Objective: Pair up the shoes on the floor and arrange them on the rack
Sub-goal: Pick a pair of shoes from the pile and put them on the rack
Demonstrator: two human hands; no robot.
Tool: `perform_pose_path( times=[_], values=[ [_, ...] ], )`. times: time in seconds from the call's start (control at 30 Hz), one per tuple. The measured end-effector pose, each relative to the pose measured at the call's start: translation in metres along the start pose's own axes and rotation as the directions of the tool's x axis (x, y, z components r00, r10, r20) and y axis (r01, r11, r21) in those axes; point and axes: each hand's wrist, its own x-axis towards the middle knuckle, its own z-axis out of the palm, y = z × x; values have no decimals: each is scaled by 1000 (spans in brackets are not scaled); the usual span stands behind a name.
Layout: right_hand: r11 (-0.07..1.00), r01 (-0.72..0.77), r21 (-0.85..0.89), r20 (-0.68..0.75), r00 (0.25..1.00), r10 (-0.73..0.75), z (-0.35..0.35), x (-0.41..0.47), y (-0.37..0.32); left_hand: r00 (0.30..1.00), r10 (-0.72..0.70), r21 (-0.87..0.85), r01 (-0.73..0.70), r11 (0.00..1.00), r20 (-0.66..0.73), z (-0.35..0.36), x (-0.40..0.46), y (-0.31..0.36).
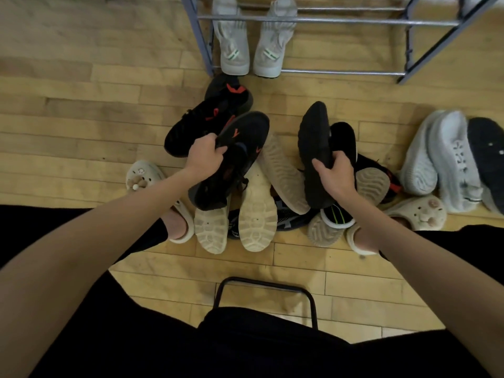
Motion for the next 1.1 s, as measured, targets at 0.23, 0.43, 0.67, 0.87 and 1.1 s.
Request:
perform_pose_path(
  times=[0.23,0.43,0.67,0.87,1.1],
  values=[
    [939,155,-308,84,987,-135,12,-11,3,986,145,399,-103,911,-76,12,-25,-16],
    [984,56,-171,59,997,-46,15,-8,-5,829,445,513,-559,651,338,48,-94,-30],
    [990,36,-137,44,999,-31,16,-8,-4,835,68,709,-503,493,546,86,-116,-50],
    [989,21,-143,50,999,-14,14,-12,0,882,110,707,-436,557,458,99,-108,-47],
    [994,-81,-67,101,991,88,-13,-4,-23,881,122,637,-421,646,458,67,-102,-17]
  ],
)
